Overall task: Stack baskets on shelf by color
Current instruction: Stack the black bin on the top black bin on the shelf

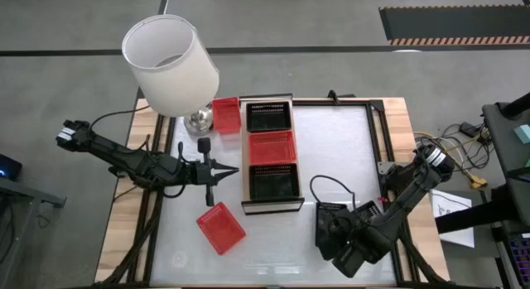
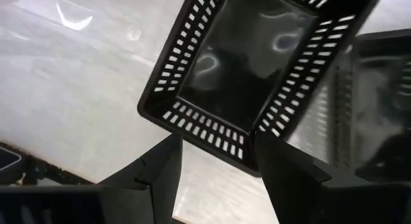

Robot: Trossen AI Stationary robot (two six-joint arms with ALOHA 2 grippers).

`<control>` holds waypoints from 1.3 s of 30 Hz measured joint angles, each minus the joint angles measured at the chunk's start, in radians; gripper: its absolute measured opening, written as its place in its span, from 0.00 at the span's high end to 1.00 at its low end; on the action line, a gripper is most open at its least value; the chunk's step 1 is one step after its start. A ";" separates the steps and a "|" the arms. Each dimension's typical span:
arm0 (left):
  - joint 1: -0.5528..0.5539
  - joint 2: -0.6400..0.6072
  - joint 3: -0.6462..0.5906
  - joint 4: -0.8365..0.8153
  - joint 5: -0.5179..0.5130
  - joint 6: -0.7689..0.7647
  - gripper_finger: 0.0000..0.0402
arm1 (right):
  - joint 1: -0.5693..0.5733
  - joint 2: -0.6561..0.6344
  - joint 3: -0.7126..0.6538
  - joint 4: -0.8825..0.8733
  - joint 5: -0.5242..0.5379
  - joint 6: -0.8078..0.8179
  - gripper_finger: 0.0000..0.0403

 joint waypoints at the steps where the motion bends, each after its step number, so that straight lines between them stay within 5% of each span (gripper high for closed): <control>1: 0.000 0.000 -0.001 0.000 0.000 0.000 1.00 | -0.004 0.000 -0.013 0.018 0.000 0.000 0.53; 12: 0.000 0.000 -0.016 0.002 0.000 0.021 1.00 | -0.011 0.004 -0.095 0.137 0.007 0.022 0.53; 25: 0.001 0.000 -0.017 0.006 0.000 0.023 1.00 | -0.158 0.011 -0.095 0.172 0.053 -0.256 0.54; 39: 0.001 0.000 -0.019 0.001 0.000 0.023 1.00 | -0.182 0.072 -0.095 0.220 0.007 -0.289 0.54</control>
